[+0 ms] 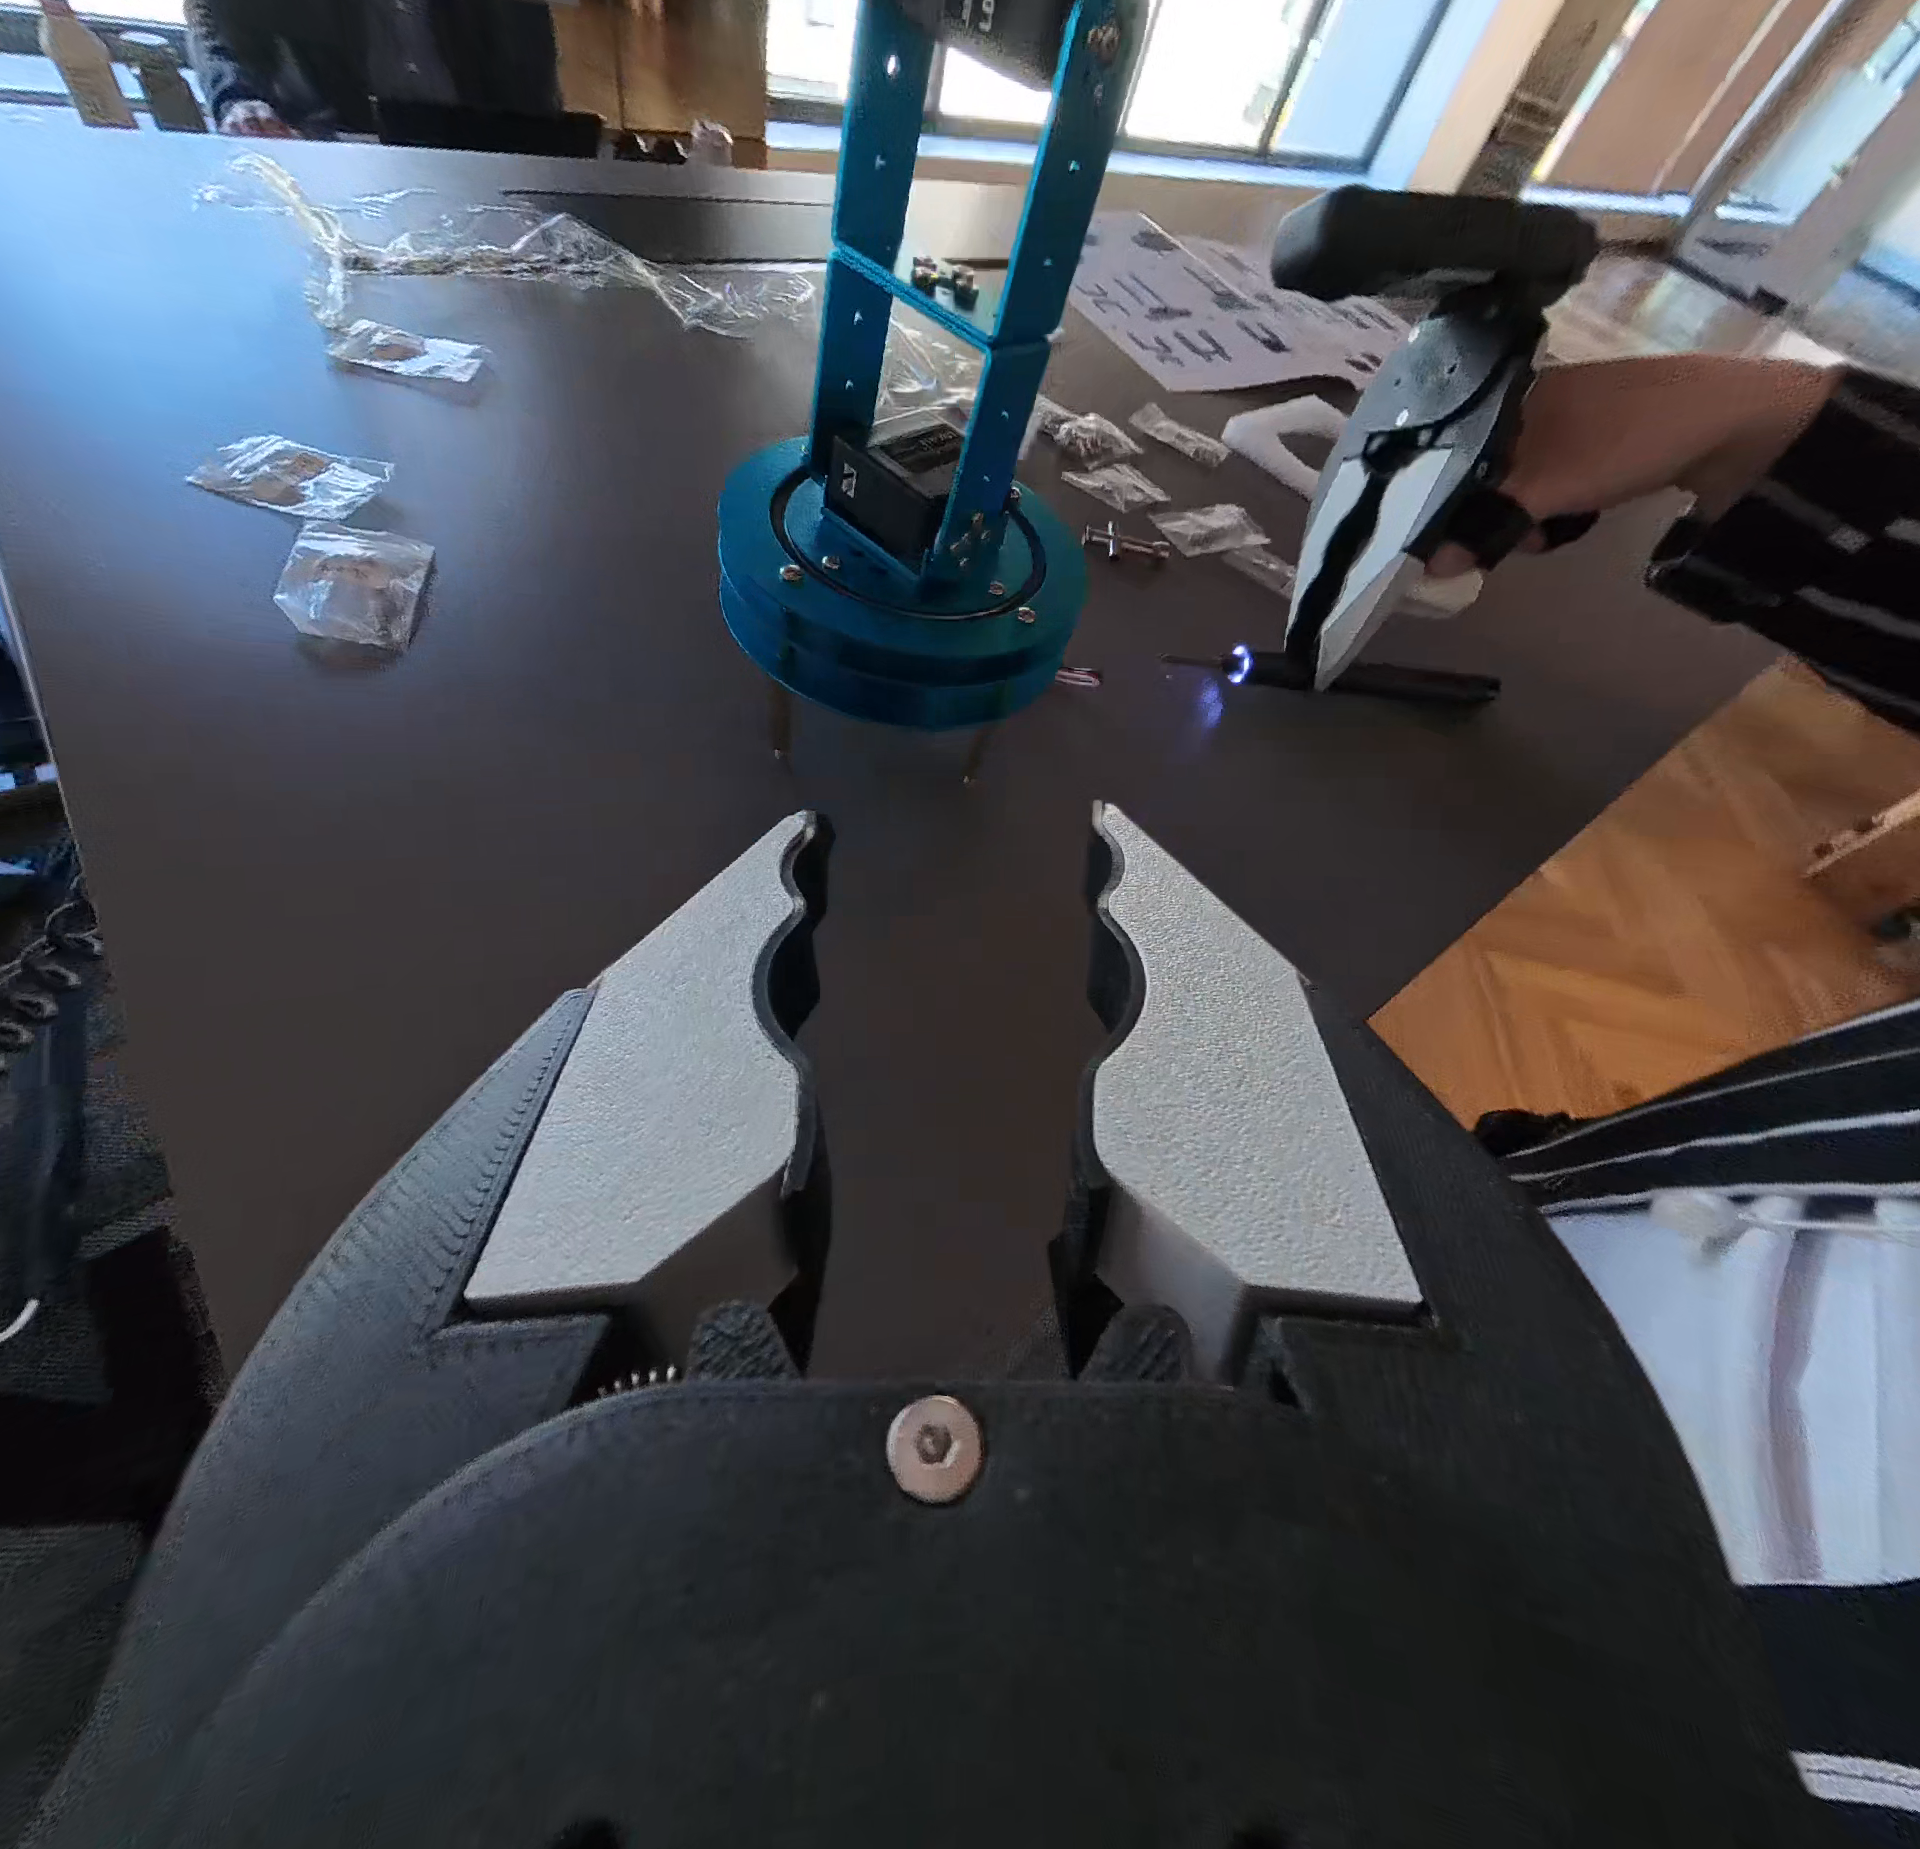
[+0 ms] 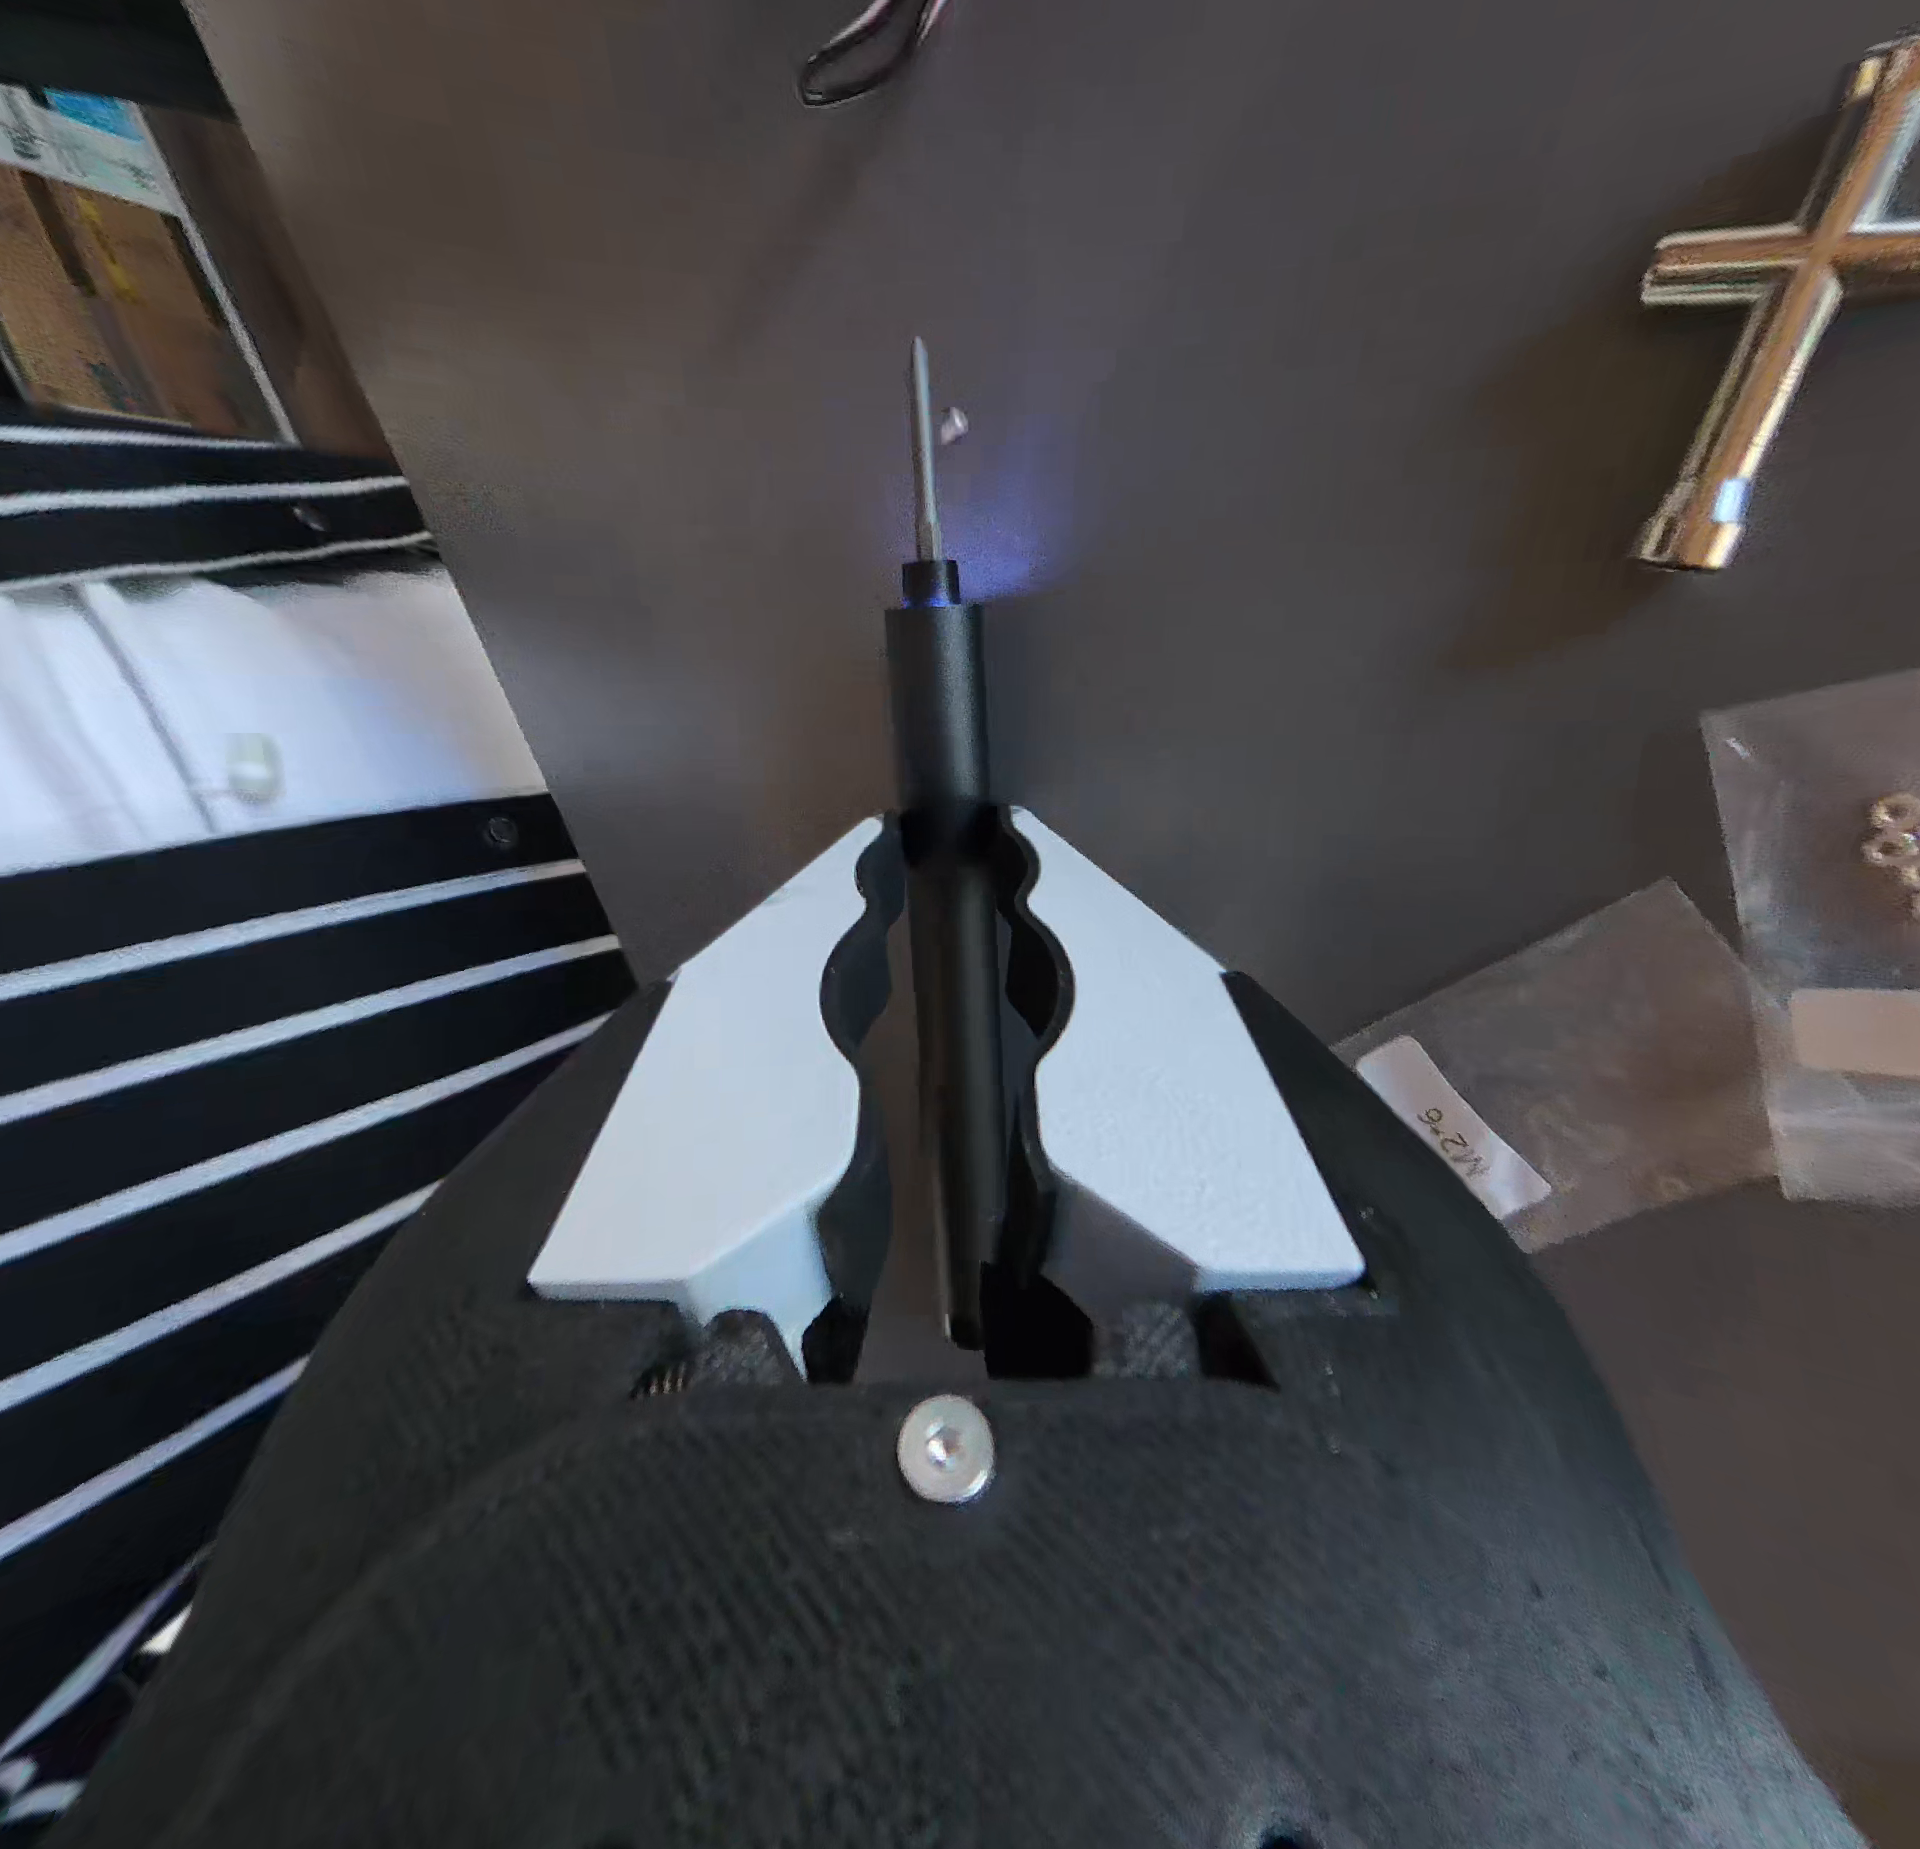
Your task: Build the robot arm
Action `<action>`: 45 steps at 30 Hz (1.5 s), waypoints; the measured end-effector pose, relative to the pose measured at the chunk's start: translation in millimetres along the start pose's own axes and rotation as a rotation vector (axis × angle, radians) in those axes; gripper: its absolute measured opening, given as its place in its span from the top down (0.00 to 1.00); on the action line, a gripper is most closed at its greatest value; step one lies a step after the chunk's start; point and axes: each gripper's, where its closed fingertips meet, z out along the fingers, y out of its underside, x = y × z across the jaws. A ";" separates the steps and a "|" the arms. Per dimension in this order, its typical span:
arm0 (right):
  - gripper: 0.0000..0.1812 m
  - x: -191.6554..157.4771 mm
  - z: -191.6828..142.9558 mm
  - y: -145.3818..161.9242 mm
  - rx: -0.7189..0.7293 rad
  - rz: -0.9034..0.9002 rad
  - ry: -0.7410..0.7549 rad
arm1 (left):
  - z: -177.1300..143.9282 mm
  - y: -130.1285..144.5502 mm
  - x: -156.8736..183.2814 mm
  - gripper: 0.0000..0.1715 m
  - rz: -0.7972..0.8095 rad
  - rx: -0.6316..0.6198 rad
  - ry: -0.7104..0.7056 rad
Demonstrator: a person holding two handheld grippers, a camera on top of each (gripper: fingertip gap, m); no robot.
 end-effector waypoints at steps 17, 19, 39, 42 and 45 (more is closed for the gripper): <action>0.74 5.6 -18.0 -14.2 0.118 -0.235 0.386 | 39.4 -20.6 19.3 0.65 0.039 -0.025 0.129; 0.73 -8.2 -19.3 -26.5 0.242 -0.364 0.495 | 47.0 -16.2 24.3 0.65 0.042 -0.024 0.131; 0.62 -118.7 -61.5 -205.7 1.155 -0.624 0.232 | 66.5 -165.3 16.9 0.62 0.341 0.124 0.532; 0.62 -121.4 -67.7 -217.8 1.191 -0.583 0.136 | 73.1 -176.3 23.8 0.61 0.296 0.190 0.538; 0.62 -130.7 -68.6 -222.6 1.221 -0.578 0.103 | 73.7 -178.6 27.1 0.58 0.275 0.197 0.527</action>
